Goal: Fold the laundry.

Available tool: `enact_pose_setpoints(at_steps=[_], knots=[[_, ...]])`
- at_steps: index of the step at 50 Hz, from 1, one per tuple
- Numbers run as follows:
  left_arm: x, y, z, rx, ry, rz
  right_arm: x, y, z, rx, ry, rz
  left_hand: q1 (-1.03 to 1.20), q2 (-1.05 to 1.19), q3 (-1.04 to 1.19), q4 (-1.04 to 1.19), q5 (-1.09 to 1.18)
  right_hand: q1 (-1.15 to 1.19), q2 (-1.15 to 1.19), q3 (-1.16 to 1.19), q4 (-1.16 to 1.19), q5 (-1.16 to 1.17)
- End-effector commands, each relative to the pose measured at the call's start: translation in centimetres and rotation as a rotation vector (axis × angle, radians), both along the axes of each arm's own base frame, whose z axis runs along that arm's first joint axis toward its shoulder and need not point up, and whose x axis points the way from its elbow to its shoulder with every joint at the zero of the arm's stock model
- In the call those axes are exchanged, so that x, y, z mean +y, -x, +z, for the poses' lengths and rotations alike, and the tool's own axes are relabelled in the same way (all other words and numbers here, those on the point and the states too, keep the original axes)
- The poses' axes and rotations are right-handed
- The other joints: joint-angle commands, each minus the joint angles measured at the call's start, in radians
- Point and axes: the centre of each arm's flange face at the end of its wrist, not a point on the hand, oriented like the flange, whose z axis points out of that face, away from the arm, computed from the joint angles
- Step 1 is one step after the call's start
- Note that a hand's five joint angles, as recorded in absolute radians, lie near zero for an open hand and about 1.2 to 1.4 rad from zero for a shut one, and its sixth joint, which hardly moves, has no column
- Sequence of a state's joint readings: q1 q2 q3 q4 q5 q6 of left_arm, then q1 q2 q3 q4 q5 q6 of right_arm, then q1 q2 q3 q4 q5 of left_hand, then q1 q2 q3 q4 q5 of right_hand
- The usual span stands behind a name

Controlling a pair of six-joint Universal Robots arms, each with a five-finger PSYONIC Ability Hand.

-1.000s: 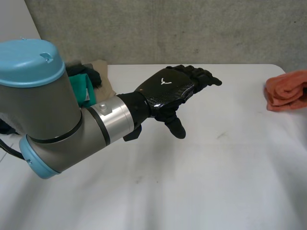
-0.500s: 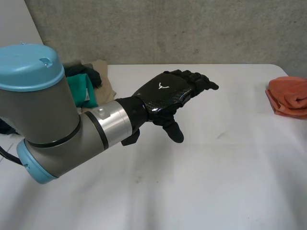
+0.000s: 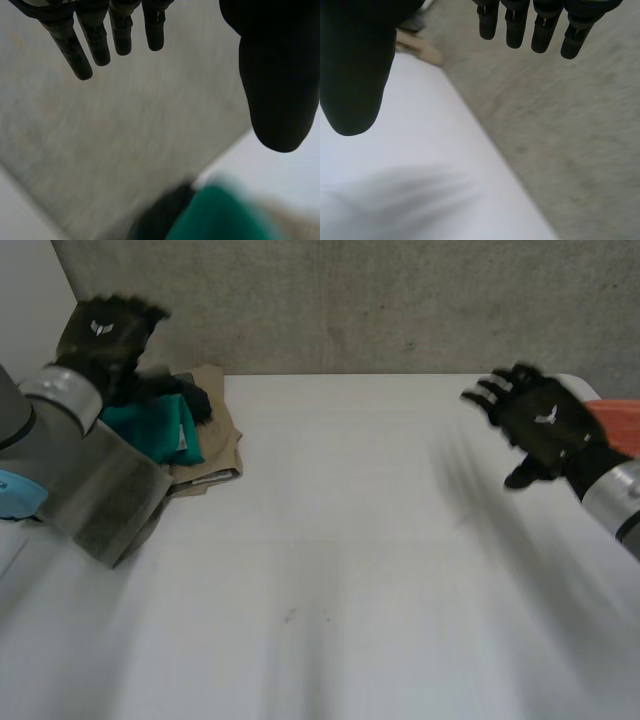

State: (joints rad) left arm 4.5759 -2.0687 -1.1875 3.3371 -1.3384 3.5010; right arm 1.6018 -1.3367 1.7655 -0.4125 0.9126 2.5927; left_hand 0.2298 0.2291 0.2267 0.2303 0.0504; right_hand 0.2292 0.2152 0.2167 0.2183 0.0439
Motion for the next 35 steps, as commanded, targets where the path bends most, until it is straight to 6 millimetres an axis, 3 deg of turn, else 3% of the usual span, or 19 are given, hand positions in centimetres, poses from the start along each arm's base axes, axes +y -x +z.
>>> enact_pose_setpoints(at_steps=[1, 5, 9, 17, 21, 28, 35], knots=[[-4.3, -2.9, -8.1, -0.3, -0.054, 0.069, 2.7, -0.4, -1.9, 0.064, -0.183, 0.011, 0.057, 0.058, 0.06, 0.057, 0.062, -0.055, -0.041, -0.042, -0.044, -0.044], [-5.1, -3.7, -8.6, -0.311, -0.034, 0.096, 3.1, -0.2, -2.7, 0.104, -0.187, 0.008, 0.063, 0.064, 0.066, 0.062, 0.068, -0.055, -0.041, -0.042, -0.044, -0.044], [-4.4, -3.3, -8.7, -0.259, -0.062, 0.082, 3.2, -0.1, -3.0, 0.112, -0.194, 0.005, 0.084, 0.084, 0.087, 0.083, 0.088, -0.055, -0.041, -0.042, -0.044, -0.044], [-0.8, -3.4, -2.2, -0.032, -0.017, 0.078, 3.2, -0.1, -3.0, 0.114, -0.192, 0.004, 0.031, 0.032, 0.034, 0.03, 0.036, -0.055, -0.041, -0.042, -0.044, -0.044], [0.2, -4.2, -0.8, 0.016, -0.014, 0.105, 3.3, -0.1, -3.1, 0.113, -0.198, 0.005, 0.022, 0.023, 0.025, 0.021, 0.027, -0.055, -0.041, -0.042, -0.044, -0.044], [-0.2, -6.1, -1.7, 0.015, -0.046, 0.23, 3.5, -0.1, -3.2, 0.112, -0.205, 0.008, 0.022, 0.023, 0.025, 0.021, 0.027, -0.055, -0.041, -0.042, -0.044, -0.044], [-2.3, -8.8, -4.8, -0.035, -0.098, 0.322, 3.4, -0.1, -3.4, 0.112, -0.214, 0.006, 0.031, 0.031, 0.034, 0.03, 0.036, -0.055, -0.041, -0.042, -0.044, -0.044]])
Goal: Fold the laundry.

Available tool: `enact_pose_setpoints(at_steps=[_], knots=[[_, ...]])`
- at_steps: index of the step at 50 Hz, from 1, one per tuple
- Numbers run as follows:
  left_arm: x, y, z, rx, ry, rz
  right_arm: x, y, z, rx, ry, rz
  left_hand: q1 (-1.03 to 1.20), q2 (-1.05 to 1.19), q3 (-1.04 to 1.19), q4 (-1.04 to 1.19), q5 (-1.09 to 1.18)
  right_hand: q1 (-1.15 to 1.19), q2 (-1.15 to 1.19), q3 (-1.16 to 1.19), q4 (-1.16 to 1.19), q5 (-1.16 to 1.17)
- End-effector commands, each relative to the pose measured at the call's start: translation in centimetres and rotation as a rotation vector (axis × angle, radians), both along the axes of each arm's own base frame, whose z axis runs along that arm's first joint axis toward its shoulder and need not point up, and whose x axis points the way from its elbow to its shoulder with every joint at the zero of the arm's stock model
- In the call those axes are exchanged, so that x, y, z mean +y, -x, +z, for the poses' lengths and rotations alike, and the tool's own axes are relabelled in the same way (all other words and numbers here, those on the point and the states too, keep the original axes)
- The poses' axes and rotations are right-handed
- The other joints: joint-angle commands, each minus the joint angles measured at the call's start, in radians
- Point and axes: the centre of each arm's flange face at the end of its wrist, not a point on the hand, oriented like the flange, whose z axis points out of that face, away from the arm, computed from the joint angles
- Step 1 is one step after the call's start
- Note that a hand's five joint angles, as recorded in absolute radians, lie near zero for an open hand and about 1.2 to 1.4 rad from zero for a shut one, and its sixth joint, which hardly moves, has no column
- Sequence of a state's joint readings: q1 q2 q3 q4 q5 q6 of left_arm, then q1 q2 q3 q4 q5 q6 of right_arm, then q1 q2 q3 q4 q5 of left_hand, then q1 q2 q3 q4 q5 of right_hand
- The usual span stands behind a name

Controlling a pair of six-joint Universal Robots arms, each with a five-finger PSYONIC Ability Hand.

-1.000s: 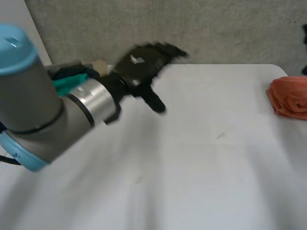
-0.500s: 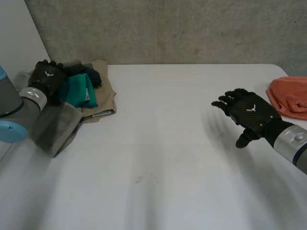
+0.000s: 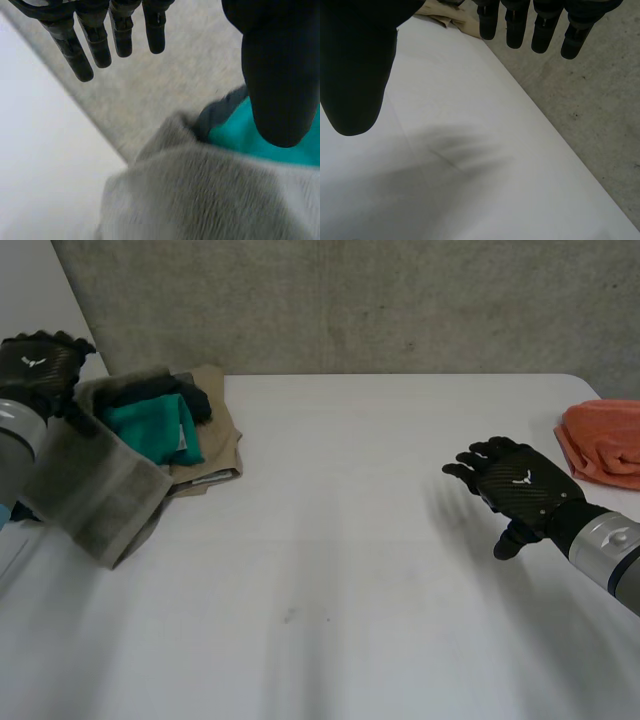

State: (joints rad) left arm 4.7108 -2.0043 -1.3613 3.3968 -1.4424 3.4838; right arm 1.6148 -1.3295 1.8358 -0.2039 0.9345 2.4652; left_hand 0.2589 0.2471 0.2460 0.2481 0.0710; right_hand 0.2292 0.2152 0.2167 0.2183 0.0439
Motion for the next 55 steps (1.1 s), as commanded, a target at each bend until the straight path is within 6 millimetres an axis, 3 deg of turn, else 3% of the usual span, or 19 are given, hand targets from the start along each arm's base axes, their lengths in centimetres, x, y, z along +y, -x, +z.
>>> enact_pose_setpoints(at_steps=[1, 8, 12, 13, 14, 17, 18, 21, 25, 30, 33, 34, 40, 44, 48, 51, 52, 53, 55], knots=[[-2.2, -2.4, -3.0, -0.063, -0.053, 0.083, 0.0, 0.0, -0.3, 0.0, -0.012, -0.001, 0.005, 0.016, 0.017, 0.015, 0.018, -0.055, -0.041, -0.042, -0.044, -0.044], [-4.3, -4.2, -5.7, -0.15, -0.09, 0.125, 0.0, 0.0, -0.4, 0.001, -0.017, -0.002, 0.16, 0.171, 0.173, 0.17, 0.173, -0.055, -0.041, -0.042, -0.044, -0.044], [-4.4, -4.2, -6.1, -0.144, -0.093, 0.122, 0.0, 0.1, -0.4, 0.002, -0.014, -0.003, 0.64, 0.652, 0.653, 0.651, 0.654, -0.055, -0.041, -0.042, -0.044, -0.044], [-4.3, -4.0, -6.0, -0.142, -0.093, 0.122, 0.0, 0.1, -0.4, 0.002, -0.014, -0.003, 0.941, 0.953, 0.954, 0.952, 0.954, -0.055, -0.041, -0.042, -0.044, -0.044], [-4.2, -3.9, -6.0, -0.141, -0.092, 0.121, 0.0, 0.1, -0.4, 0.002, -0.014, -0.003, 1.086, 1.098, 1.099, 1.097, 1.1, -0.055, -0.041, -0.042, -0.044, -0.044], [-3.8, -3.1, -4.3, -0.128, -0.046, 0.109, 0.0, 0.1, -0.4, 0.002, -0.014, -0.005, 1.137, 1.149, 1.15, 1.148, 1.151, -0.055, -0.041, -0.042, -0.044, -0.044], [-3.5, -2.6, -2.5, -0.116, 0.001, 0.099, 0.0, 0.1, -0.4, 0.002, -0.013, -0.005, 1.137, 1.149, 1.15, 1.148, 1.151, -0.055, -0.041, -0.042, -0.044, -0.044], [-2.9, -2.1, 0.0, -0.086, 0.073, 0.096, 0.0, 0.1, -0.4, 0.002, -0.012, -0.005, 1.137, 1.149, 1.15, 1.148, 1.151, -0.055, -0.041, -0.042, -0.044, -0.044], [-1.2, 0.0, 3.6, -0.025, 0.158, 0.043, -0.1, 0.2, -0.4, 0.003, -0.011, -0.008, 1.137, 1.149, 1.15, 1.148, 1.151, -0.055, -0.041, -0.042, -0.044, -0.044], [3.4, 5.3, 9.6, 0.074, 0.295, -0.113, -0.2, 0.2, -0.3, 0.001, -0.01, -0.013, 1.137, 1.149, 1.15, 1.148, 1.151, -0.055, -0.041, -0.042, -0.044, -0.044], [5.7, 7.6, 11.7, 0.118, 0.341, -0.192, -0.4, 0.4, -0.1, 0.003, -0.005, -0.032, 1.137, 1.149, 1.15, 1.148, 1.151, -0.055, -0.041, -0.042, -0.044, -0.044], [7.3, 9.0, 13.0, 0.151, 0.367, -0.246, -0.4, 0.4, -0.2, 0.005, -0.005, -0.039, 1.137, 1.149, 1.15, 1.148, 1.151, -0.055, -0.041, -0.042, -0.044, -0.044], [12.1, 13.8, 15.2, 0.302, 0.379, -0.448, -0.8, 0.8, 0.0, 0.016, 0.004, -0.084, 1.137, 1.149, 1.15, 1.148, 1.151, -0.055, -0.041, -0.042, -0.044, -0.044], [15.0, 18.0, 13.6, 0.409, 0.278, -0.616, -1.2, 1.0, 0.2, 0.022, 0.02, -0.114, 1.137, 1.149, 1.15, 1.148, 1.151, -0.055, -0.041, -0.042, -0.044, -0.044], [15.8, 21.2, 9.6, 0.439, 0.143, -0.708, -1.8, 1.5, 0.4, 0.033, 0.049, -0.169, 1.137, 1.149, 1.15, 1.148, 1.151, -0.055, -0.041, -0.042, -0.044, -0.044], [16.3, 23.6, 4.9, 0.411, 0.022, -0.743, -2.4, 2.0, 0.7, 0.029, 0.057, -0.216, 1.126, 1.138, 1.139, 1.137, 1.139, -0.055, -0.041, -0.042, -0.044, -0.044], [16.6, 24.3, 3.5, 0.401, -0.013, -0.755, -2.5, 2.2, 0.7, 0.023, 0.055, -0.227, 1.059, 1.071, 1.072, 1.07, 1.073, -0.055, -0.041, -0.042, -0.044, -0.044], [17.3, 25.5, 0.6, 0.378, -0.083, -0.772, -2.6, 2.3, 0.8, 0.015, 0.051, -0.237, 0.98, 0.992, 0.993, 0.991, 0.993, -0.055, -0.041, -0.042, -0.044, -0.044], [17.8, 26.5, -2.3, 0.354, -0.146, -0.782, -3.0, 2.8, 1.0, -0.017, 0.039, -0.264, 0.918, 0.93, 0.931, 0.929, 0.931, -0.055, -0.041, -0.042, -0.044, -0.044]])
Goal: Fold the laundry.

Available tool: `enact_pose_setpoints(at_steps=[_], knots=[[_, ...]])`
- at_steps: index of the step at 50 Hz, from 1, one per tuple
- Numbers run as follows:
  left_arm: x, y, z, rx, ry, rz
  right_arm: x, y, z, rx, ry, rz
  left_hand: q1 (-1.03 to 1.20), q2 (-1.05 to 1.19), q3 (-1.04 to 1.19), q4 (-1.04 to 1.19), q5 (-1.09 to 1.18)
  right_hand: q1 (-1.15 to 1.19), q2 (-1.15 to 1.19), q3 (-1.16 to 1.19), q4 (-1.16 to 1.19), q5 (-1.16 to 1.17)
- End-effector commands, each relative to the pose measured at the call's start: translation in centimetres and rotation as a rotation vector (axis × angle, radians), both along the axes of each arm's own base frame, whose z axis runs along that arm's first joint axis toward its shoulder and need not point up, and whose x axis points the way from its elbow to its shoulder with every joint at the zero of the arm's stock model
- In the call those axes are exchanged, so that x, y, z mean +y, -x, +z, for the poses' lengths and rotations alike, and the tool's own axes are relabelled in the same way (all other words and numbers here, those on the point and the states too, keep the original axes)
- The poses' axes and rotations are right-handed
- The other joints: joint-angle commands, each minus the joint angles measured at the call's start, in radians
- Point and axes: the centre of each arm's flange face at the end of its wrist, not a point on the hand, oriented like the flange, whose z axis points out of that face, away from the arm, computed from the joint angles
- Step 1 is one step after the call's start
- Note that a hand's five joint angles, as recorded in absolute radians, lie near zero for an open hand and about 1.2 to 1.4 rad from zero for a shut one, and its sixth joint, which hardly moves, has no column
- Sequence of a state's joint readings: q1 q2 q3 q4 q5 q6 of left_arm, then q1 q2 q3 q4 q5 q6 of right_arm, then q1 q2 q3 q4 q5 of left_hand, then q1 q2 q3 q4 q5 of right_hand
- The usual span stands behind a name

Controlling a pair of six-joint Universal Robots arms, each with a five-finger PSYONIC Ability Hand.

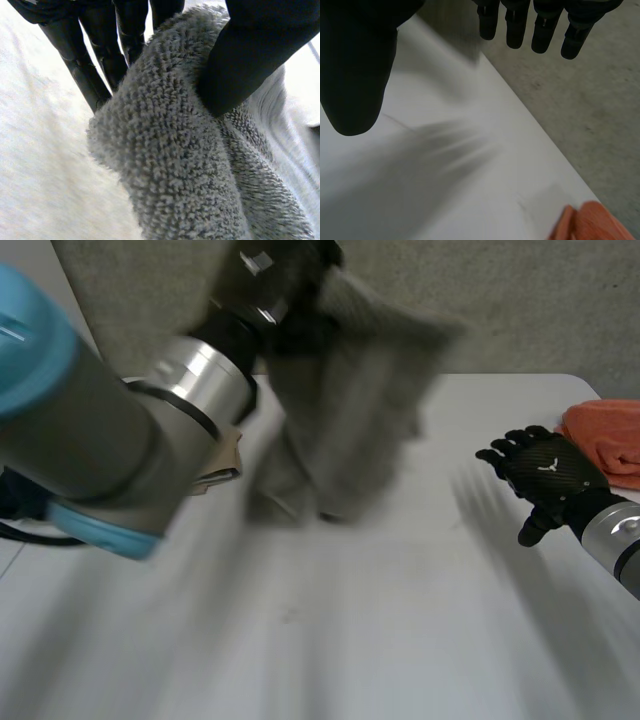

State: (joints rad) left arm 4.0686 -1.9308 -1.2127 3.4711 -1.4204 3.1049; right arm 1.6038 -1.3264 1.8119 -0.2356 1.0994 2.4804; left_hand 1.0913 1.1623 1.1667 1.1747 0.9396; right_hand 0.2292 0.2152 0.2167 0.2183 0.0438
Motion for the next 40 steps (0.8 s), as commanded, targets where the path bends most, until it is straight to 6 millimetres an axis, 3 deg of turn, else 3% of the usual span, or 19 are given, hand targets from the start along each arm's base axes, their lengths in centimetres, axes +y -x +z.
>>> enact_pose_setpoints(at_steps=[1, 2, 4, 8, 14, 18, 22, 27, 30, 31, 36, 40], knots=[[1.9, 4.7, -11.7, -0.175, -0.206, -0.11, -1.3, 1.4, 0.6, -0.065, -0.005, -0.099, 0.05, -0.021, -0.025, -0.033, 0.027, -0.055, -0.041, -0.042, -0.044, -0.044], [2.3, 5.1, -13.5, -0.204, -0.236, -0.12, -1.5, 1.5, 0.7, -0.075, -0.007, -0.108, -0.09, -0.161, -0.165, -0.173, -0.112, -0.055, -0.041, -0.042, -0.044, -0.044], [2.6, 5.4, -14.4, -0.219, -0.251, -0.128, -1.7, 1.7, 0.9, -0.101, -0.014, -0.124, -0.24, -0.311, -0.315, -0.323, -0.263, -0.055, -0.041, -0.042, -0.044, -0.044], [3.0, 5.4, -14.0, -0.213, -0.248, -0.131, -1.9, 1.9, 1.0, -0.131, -0.032, -0.139, -0.44, -0.511, -0.515, -0.523, -0.463, -0.055, -0.041, -0.042, -0.044, -0.044], [3.0, 3.6, -7.8, -0.127, -0.155, -0.084, -1.7, 1.8, 1.3, -0.146, -0.033, -0.139, -0.481, -0.552, -0.557, -0.565, -0.504, -0.055, -0.041, -0.042, -0.044, -0.044], [2.3, 1.2, -5.8, -0.11, -0.135, -0.004, -1.4, 1.7, 2.2, -0.149, -0.03, -0.128, -0.505, -0.576, -0.58, -0.588, -0.528, -0.055, -0.041, -0.042, -0.044, -0.044], [3.6, -0.6, -5.1, -0.141, -0.146, 0.044, -0.7, 1.6, 2.8, -0.144, -0.131, -0.109, -0.572, -0.643, -0.648, -0.656, -0.595, -0.055, -0.041, -0.042, -0.044, -0.044], [5.4, -0.7, -6.1, -0.193, -0.178, 0.038, -0.5, 2.3, 3.4, -0.16, -0.311, -0.104, -0.611, -0.682, -0.686, -0.694, -0.633, -0.055, -0.041, -0.042, -0.044, -0.044], [7.3, 0.6, -7.1, -0.222, -0.186, -0.021, -0.9, 3.1, 2.1, -0.186, -0.43, -0.112, -0.617, -0.688, -0.692, -0.7, -0.639, -0.055, -0.041, -0.042, -0.044, -0.044], [8.2, 1.6, -8.2, -0.251, -0.189, -0.054, -1.1, 3.1, 1.8, -0.2, -0.449, -0.11, -0.617, -0.688, -0.692, -0.7, -0.639, -0.055, -0.041, -0.042, -0.044, -0.044], [9.0, 4.5, -11.2, -0.368, -0.124, -0.098, -2.0, 2.8, -1.2, -0.264, -0.534, -0.116, -0.617, -0.688, -0.692, -0.7, -0.639, -0.055, -0.041, -0.042, -0.044, -0.044], [9.6, 6.6, -14.0, -0.491, -0.027, -0.124, -3.2, 3.0, -2.4, -0.346, -0.532, -0.151, -0.617, -0.688, -0.692, -0.7, -0.639, -0.033, -0.019, -0.02, -0.022, -0.022]])
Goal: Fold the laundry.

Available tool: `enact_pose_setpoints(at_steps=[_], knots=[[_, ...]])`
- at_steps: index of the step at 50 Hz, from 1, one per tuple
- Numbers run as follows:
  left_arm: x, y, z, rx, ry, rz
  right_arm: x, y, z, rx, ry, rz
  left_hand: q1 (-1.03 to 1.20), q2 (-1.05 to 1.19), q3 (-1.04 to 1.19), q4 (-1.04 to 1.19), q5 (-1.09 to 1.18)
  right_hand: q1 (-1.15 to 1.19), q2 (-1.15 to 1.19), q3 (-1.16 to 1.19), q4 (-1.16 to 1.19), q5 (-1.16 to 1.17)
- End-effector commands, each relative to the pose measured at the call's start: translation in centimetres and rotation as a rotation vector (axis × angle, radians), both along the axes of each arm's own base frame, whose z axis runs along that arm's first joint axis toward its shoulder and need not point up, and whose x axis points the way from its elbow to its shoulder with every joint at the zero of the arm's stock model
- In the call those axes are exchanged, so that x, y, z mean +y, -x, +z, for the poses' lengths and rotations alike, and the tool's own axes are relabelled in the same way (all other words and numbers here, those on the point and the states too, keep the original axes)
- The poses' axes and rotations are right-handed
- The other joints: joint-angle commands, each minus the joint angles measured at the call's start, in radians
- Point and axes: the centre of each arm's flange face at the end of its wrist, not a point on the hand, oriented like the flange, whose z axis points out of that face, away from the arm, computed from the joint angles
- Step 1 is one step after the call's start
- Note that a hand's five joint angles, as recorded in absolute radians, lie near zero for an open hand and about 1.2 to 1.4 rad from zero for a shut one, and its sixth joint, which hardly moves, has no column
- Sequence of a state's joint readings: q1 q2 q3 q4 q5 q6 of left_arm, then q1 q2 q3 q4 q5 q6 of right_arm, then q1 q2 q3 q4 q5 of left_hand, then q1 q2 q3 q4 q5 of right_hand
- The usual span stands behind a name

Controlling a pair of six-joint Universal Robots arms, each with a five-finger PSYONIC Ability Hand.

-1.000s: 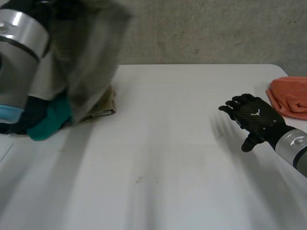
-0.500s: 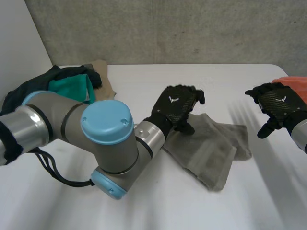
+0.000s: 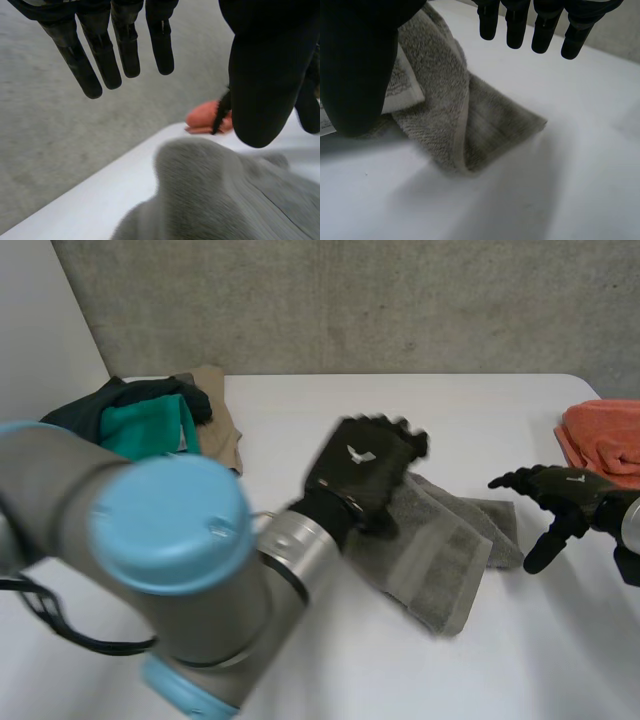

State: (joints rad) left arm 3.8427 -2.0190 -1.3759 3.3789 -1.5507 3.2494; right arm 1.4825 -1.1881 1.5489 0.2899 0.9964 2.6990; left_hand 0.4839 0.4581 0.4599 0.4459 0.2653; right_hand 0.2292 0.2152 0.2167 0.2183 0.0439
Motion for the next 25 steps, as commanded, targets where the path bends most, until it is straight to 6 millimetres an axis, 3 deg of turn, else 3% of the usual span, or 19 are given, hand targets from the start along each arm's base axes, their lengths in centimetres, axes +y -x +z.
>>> enact_pose_setpoints(at_steps=[1, 8, 15, 17, 19, 20, 22, 25], knots=[[1.2, 4.3, -5.3, -0.209, 0.164, -0.102, -1.8, 0.0, -2.9, -0.108, -0.027, -0.068, -0.018, 0.008, 0.006, 0.02, 0.026, -0.021, -0.007, -0.009, -0.01, -0.01], [0.5, 6.0, -8.8, -0.338, 0.278, -0.125, -2.2, -1.8, -4.4, -0.121, 0.011, -0.022, -0.006, 0.02, 0.018, 0.032, 0.038, 0.07, 0.084, 0.083, 0.081, 0.081], [-0.1, 6.3, -9.9, -0.355, 0.284, -0.124, -1.6, -3.4, -6.0, -0.114, -0.015, 0.03, 0.164, 0.19, 0.188, 0.202, 0.208, 0.193, 0.207, 0.206, 0.204, 0.204], [-0.2, 6.3, -9.8, -0.352, 0.286, -0.122, -1.6, -3.7, -6.4, -0.111, -0.014, 0.034, 0.342, 0.368, 0.366, 0.38, 0.387, 0.269, 0.283, 0.282, 0.28, 0.28], [-0.3, 6.3, -9.5, -0.346, 0.289, -0.117, -1.9, -3.7, -6.8, -0.108, -0.011, 0.029, 0.507, 0.533, 0.531, 0.545, 0.551, 0.492, 0.506, 0.504, 0.503, 0.503], [-0.2, 6.3, -9.1, -0.337, 0.293, -0.113, -2.0, -3.7, -6.8, -0.106, -0.007, 0.029, 0.694, 0.719, 0.718, 0.732, 0.738, 0.597, 0.612, 0.61, 0.608, 0.608], [-0.3, 6.3, -8.2, -0.317, 0.307, -0.103, -2.2, -3.6, -6.6, -0.102, 0.007, 0.023, 0.903, 0.929, 0.927, 0.941, 0.947, 1.064, 1.078, 1.076, 1.075, 1.074], [-0.4, 5.9, -5.6, -0.26, 0.344, -0.065, -2.8, -3.3, -5.9, -0.092, 0.051, 0.004, 0.912, 0.938, 0.936, 0.95, 0.956, 1.167, 1.181, 1.18, 1.178, 1.178]])
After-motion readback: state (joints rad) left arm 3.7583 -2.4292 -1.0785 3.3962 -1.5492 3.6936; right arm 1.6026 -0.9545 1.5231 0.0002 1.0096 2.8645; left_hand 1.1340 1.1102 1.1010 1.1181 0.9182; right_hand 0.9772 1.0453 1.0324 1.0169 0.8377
